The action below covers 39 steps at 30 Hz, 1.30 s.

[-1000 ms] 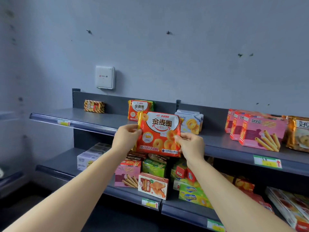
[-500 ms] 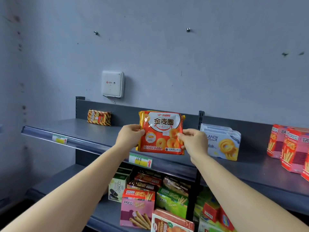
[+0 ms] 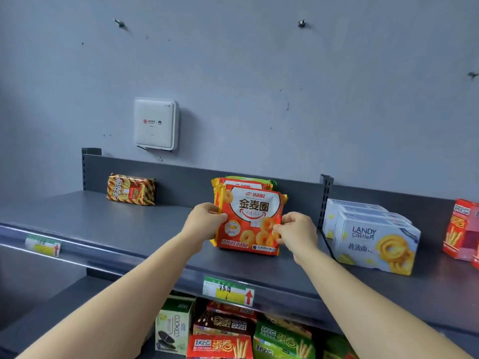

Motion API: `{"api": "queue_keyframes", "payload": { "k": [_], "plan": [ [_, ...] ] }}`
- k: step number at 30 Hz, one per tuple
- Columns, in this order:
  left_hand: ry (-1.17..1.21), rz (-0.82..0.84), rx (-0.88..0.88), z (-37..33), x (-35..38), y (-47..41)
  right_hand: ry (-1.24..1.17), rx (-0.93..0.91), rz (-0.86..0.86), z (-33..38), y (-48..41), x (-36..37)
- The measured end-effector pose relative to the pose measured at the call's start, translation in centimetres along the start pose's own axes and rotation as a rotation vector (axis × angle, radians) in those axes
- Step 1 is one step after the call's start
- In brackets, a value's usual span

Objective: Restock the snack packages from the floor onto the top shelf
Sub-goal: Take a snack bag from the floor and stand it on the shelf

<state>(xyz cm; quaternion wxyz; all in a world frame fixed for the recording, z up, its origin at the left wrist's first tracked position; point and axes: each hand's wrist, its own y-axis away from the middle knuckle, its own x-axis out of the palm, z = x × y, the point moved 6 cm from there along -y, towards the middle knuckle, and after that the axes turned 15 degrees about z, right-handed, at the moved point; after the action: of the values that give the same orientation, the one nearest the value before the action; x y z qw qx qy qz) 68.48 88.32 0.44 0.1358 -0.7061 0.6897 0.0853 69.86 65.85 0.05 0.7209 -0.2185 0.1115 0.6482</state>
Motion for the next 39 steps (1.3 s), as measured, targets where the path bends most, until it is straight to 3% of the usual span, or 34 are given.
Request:
{"api": "queue_keyframes", "payload": {
  "k": [9, 17, 22, 26, 32, 39],
  "plan": [
    [0.039, 0.124, -0.006, 1.6, -0.7, -5.6, 0.009, 0.034, -0.084, 0.1, -3.1, 2.4],
    [0.022, 0.146, 0.057, 2.3, -0.9, -7.3, -0.054, 0.031, -0.029, -0.1, -3.4, 3.3],
    [-0.178, -0.021, 0.151, 0.7, -1.1, -6.7, 0.022, 0.042, -0.002, 0.3, -1.8, 3.3],
    [-0.347, -0.138, 0.362, -3.3, -0.1, -4.3, 0.177, 0.047, -0.063, 0.8, 0.4, 0.7],
    [-0.414, 0.122, 0.596, -8.5, 6.8, -0.5, 0.381, 0.049, -0.218, 0.8, 6.1, -6.4],
    [-0.526, 0.451, 0.765, -12.1, 19.9, 8.4, 0.673, 0.185, -0.389, -1.9, 18.8, -18.6]
  ]
}}
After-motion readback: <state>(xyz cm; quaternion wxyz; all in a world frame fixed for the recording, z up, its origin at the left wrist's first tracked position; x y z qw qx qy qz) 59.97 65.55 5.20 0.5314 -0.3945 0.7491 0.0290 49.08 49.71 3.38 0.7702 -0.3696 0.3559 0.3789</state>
